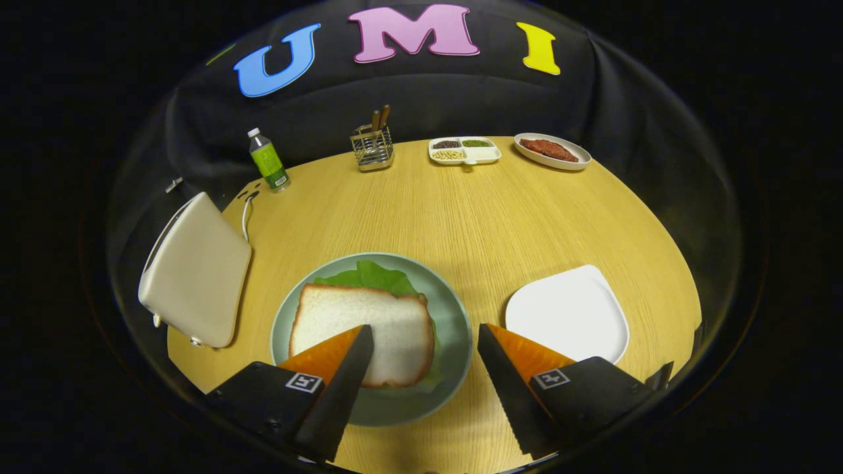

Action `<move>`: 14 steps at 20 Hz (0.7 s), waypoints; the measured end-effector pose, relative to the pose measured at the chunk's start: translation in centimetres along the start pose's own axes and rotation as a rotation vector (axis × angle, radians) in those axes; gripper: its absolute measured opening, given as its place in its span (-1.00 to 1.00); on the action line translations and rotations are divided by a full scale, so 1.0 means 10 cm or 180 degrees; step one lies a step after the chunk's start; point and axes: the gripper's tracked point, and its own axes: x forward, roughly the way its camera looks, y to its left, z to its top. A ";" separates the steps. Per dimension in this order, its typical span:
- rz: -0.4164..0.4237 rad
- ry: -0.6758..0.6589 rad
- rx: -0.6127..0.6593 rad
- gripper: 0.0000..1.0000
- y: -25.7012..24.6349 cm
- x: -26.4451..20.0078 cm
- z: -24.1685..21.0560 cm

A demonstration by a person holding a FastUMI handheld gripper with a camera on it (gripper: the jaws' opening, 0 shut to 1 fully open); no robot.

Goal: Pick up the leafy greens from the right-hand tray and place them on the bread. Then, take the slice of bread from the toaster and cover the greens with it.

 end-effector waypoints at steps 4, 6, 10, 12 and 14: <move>0.0111 -0.0158 -0.0107 0.99 0.01 -0.17 0.21; 0.0159 -0.0262 -0.0131 0.98 0.02 -0.27 0.36; 0.0217 -0.0632 -0.0357 0.98 0.06 -0.59 0.77; 0.0295 -0.0815 -0.0456 0.98 0.13 -0.78 1.00; 0.0368 -0.1016 -0.0571 0.99 0.20 -1.01 1.23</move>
